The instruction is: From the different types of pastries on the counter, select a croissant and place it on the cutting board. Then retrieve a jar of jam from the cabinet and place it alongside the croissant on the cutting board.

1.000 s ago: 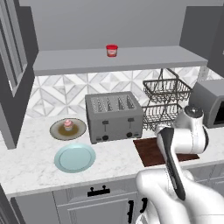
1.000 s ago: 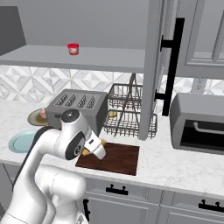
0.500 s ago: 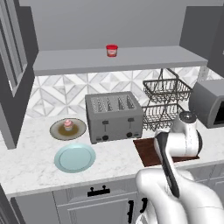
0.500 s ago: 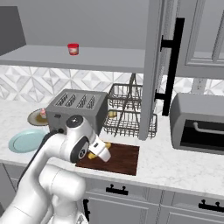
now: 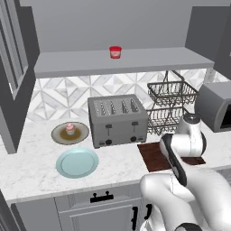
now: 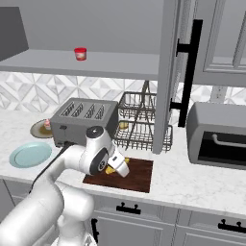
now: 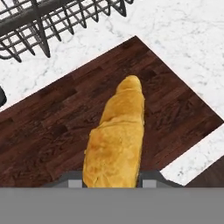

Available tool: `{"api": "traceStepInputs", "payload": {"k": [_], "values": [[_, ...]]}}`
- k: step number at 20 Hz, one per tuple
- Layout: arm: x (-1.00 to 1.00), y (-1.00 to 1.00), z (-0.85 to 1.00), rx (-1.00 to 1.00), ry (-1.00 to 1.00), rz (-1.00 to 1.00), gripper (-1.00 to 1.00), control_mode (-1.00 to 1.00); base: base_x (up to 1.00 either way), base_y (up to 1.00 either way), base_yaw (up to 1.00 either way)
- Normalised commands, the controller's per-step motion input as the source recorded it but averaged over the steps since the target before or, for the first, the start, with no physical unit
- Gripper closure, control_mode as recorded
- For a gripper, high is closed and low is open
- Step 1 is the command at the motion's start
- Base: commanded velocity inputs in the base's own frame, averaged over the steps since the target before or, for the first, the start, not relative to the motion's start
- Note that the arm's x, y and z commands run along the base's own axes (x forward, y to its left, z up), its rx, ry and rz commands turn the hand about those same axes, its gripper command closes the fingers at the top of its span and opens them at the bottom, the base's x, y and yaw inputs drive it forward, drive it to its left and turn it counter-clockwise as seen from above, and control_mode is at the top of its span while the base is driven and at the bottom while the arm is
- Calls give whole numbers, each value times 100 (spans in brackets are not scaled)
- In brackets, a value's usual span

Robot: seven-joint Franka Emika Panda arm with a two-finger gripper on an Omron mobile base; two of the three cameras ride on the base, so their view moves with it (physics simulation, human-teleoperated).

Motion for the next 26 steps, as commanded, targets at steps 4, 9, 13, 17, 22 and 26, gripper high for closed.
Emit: {"api": "traceStepInputs", "payload": {"k": [4, 9, 13, 17, 22, 26], "values": [[15, 0, -71, -7, 5, -3, 100, -100, 0, 0, 0], [12, 0, -23, -4, 1, -1, 100, -100, 0, 0, 0], [0, 0, 0, -5, 0, 0, 100, -100, 0, 0, 0], [0, 0, 0, 0, 0, 0, -100, -100, 0, 0, 0], [0, 0, 7, 1, -2, 0, -100, -100, 0, 0, 0], [-16, 2, 60, 10, -20, 0, -100, -100, 0, 0, 0]]}}
